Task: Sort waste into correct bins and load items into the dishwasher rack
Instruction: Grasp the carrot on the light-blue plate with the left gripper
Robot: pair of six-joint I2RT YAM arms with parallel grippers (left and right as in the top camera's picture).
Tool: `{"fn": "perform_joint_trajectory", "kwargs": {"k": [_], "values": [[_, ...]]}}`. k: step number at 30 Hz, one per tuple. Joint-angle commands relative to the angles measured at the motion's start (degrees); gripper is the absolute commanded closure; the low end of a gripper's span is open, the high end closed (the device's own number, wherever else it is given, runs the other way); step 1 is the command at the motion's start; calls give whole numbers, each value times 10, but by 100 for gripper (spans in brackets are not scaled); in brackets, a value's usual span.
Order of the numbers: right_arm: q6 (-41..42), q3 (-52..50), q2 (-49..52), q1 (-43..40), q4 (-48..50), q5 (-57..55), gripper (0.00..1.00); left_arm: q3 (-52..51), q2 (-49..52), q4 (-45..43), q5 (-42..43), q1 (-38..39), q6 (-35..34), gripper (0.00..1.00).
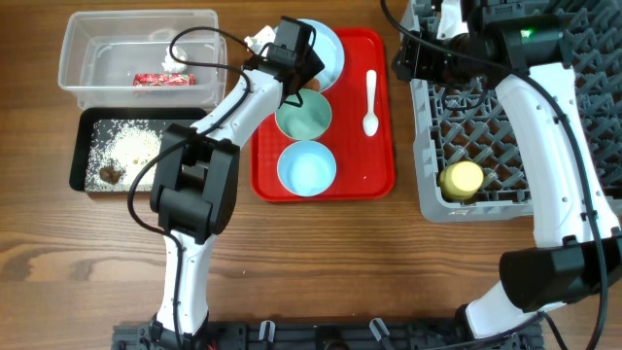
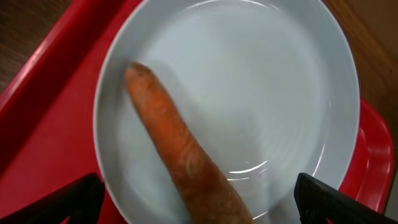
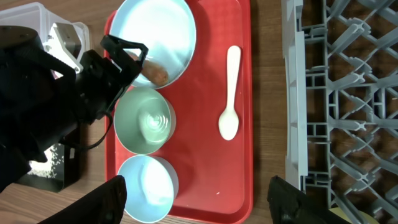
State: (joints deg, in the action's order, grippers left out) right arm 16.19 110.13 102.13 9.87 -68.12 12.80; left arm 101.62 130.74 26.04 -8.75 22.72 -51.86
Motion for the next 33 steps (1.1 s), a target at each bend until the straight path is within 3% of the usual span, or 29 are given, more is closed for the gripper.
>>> {"fn": "perform_joint_trajectory", "kwargs": {"k": [1,10,14,25,33], "values": [[-12,7,9,-2,-1,-12,26,6,30,-10,-1,0,-11,2],[-15,7,9,-2,-1,-12,26,6,41,9,8,2,-8,24],[-20,7,9,-2,-1,-12,26,6,40,20,12,2,47,32],[-25,7,9,-2,-1,-12,26,6,6,135,14,-14,178,36],[-25,7,9,-2,0,-12,26,9,-17,156,17,-34,187,35]]}}
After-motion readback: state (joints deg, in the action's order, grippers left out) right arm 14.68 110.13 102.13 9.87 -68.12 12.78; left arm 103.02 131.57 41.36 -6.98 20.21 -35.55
